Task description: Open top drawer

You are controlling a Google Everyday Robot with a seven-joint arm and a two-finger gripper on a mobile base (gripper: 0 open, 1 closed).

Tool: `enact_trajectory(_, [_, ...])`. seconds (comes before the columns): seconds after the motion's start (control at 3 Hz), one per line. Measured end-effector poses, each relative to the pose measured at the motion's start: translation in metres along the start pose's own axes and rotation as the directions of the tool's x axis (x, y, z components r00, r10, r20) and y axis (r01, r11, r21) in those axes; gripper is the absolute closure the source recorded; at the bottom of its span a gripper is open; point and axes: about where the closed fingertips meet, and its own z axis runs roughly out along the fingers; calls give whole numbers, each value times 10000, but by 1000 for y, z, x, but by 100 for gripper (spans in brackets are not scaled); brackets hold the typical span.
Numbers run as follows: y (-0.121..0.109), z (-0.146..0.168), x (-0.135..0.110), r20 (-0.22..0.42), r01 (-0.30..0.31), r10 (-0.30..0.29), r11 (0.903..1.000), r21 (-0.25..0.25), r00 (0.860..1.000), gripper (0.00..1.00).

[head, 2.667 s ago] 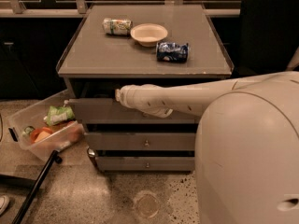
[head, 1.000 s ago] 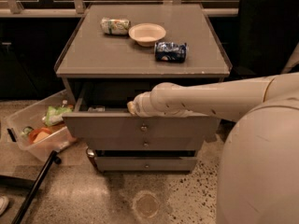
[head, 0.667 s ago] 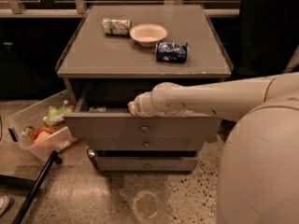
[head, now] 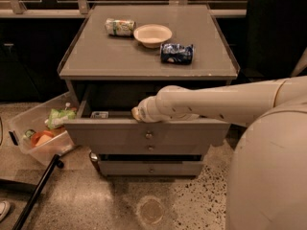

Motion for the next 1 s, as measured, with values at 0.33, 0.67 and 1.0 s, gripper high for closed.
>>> enact_trajectory(0.33, [1,-6,15,-323,970,-974,9952,-148,9947,81])
enact_trajectory(0.67, [1,-7,14,-324,971,-976,9952,-148,9947,58])
enact_trajectory(1.0, [1,-17,32,-880,2455,-2467,9691,-242,9651,35])
